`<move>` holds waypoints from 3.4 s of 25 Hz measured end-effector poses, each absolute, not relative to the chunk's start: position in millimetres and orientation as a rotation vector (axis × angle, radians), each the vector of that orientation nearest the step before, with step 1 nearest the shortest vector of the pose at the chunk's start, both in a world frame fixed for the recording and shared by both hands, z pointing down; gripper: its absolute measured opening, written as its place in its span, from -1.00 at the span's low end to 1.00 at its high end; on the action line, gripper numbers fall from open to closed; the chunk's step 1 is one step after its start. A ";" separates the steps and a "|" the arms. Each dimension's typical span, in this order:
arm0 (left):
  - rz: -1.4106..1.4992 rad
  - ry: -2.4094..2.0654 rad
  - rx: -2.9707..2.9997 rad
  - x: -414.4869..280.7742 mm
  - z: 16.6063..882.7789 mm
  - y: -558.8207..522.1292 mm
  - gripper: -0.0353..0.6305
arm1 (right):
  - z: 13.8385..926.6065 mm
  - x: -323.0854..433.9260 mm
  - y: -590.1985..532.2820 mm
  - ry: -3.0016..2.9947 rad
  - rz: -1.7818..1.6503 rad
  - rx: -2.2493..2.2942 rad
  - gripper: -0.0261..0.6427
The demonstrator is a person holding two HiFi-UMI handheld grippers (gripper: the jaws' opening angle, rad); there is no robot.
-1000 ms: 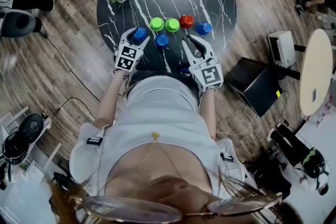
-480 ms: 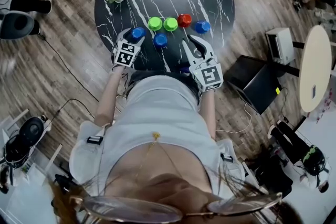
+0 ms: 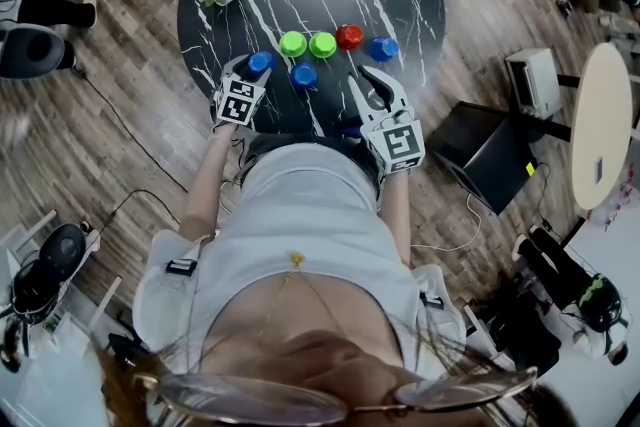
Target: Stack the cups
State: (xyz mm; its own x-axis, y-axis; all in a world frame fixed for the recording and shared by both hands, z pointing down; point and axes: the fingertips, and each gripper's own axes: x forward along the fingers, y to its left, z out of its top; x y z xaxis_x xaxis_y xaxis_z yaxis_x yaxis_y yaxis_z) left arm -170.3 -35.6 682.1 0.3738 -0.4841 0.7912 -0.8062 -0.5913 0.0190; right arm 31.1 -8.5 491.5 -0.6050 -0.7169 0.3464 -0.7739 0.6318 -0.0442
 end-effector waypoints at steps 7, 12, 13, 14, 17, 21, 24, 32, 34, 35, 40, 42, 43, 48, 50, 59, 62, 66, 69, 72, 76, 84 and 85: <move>1.061 -1.111 2.264 -165.2 666.3 -38.5 -0.17 | 494.1 33.9 -8.9 -2.547 0.262 1.197 -0.69; 1.020 -1.112 2.315 -155.6 643.5 -44.5 -0.17 | 495.3 35.4 -9.5 -2.552 0.263 1.192 -0.69; 1.012 -1.116 2.327 -153.7 638.3 -46.4 -0.17 | 495.3 35.8 -9.6 -2.553 0.264 1.191 -0.69; 1.004 -1.120 2.334 -152.2 633.6 -48.1 -0.17 | 495.3 36.1 -9.8 -2.554 0.265 1.191 -0.69; 0.952 -1.127 2.341 -147.2 620.3 -53.6 -0.17 | 495.4 37.8 -9.9 -2.553 0.269 1.192 -0.69; 0.917 -1.119 2.339 -141.7 608.9 -55.9 -0.17 | 496.2 41.2 -10.2 -2.548 0.267 1.191 -0.69; 0.908 -1.114 2.354 -137.3 601.7 -58.6 -0.17 | 495.2 43.7 -12.1 -2.546 0.269 1.195 -0.69; 0.892 -1.095 2.390 -126.0 586.6 -64.4 -0.17 | 495.1 48.3 -14.7 -2.549 0.264 1.202 -0.69; 0.894 -1.087 2.400 -122.7 584.3 -65.6 -0.17 | 494.6 49.2 -16.1 -2.552 0.262 1.206 -0.69; 0.894 -1.082 2.405 -120.5 583.1 -66.0 -0.17 | 494.5 50.0 -16.6 -2.552 0.261 1.206 -0.69; 0.912 -1.052 2.436 -109.0 577.9 -69.0 -0.17 | 494.9 53.6 -16.5 -2.549 0.261 1.210 -0.69; 0.916 -1.039 2.439 -105.3 577.6 -70.7 -0.17 | 494.9 54.9 -16.5 -2.546 0.266 1.213 -0.69; 0.917 -1.033 2.440 -103.4 577.8 -71.7 -0.17 | 495.1 55.7 -16.3 -2.543 0.268 1.214 -0.69; 0.927 -1.003 2.461 -93.1 579.2 -75.7 -0.17 | 497.9 60.4 -13.7 -2.527 0.279 1.218 -0.69; 0.932 -0.989 2.465 -89.1 580.3 -76.0 -0.17 | 497.9 63.3 -12.8 -2.520 0.280 1.230 -0.69; 0.966 -0.924 2.490 -70.0 586.0 -79.2 -0.17 | 501.9 72.1 -8.8 -2.490 0.294 1.252 -0.69; 0.980 -0.914 2.504 -65.1 589.4 -81.3 -0.17 | 504.7 72.7 -7.1 -2.481 0.296 1.253 -0.69; 1.008 -0.891 2.506 -61.4 595.8 -81.1 -0.17 | 506.6 74.1 -5.4 -2.473 0.302 1.260 -0.69; 1.032 -0.874 2.500 -58.2 598.4 -81.2 -0.17 | 506.7 76.4 -4.8 -2.466 0.305 1.268 -0.69; 1.068 -0.862 2.502 -55.7 601.5 -81.4 -0.17 | 508.1 78.7 -4.2 -2.457 0.309 1.274 -0.69; 1.071 -0.858 2.504 -52.4 603.3 -82.8 -0.17 | 508.8 82.3 -2.4 -2.448 0.316 1.288 -0.69; 1.063 -0.859 2.507 -49.7 605.7 -84.1 -0.17 | 511.5 84.5 -2.0 -2.443 0.324 1.297 -0.69; 1.062 -0.860 2.509 -49.2 605.5 -84.1 -0.17 | 511.3 84.5 -2.1 -2.444 0.324 1.296 -0.69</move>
State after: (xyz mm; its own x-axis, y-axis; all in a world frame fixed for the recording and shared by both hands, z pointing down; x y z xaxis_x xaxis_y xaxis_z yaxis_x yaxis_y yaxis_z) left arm -49.2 -84.1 605.5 0.5518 -0.4135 0.7243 -0.6226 -0.7820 0.0278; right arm 84.5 -2.1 511.3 -0.5176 -0.7506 0.4108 -0.8316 0.5542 -0.0351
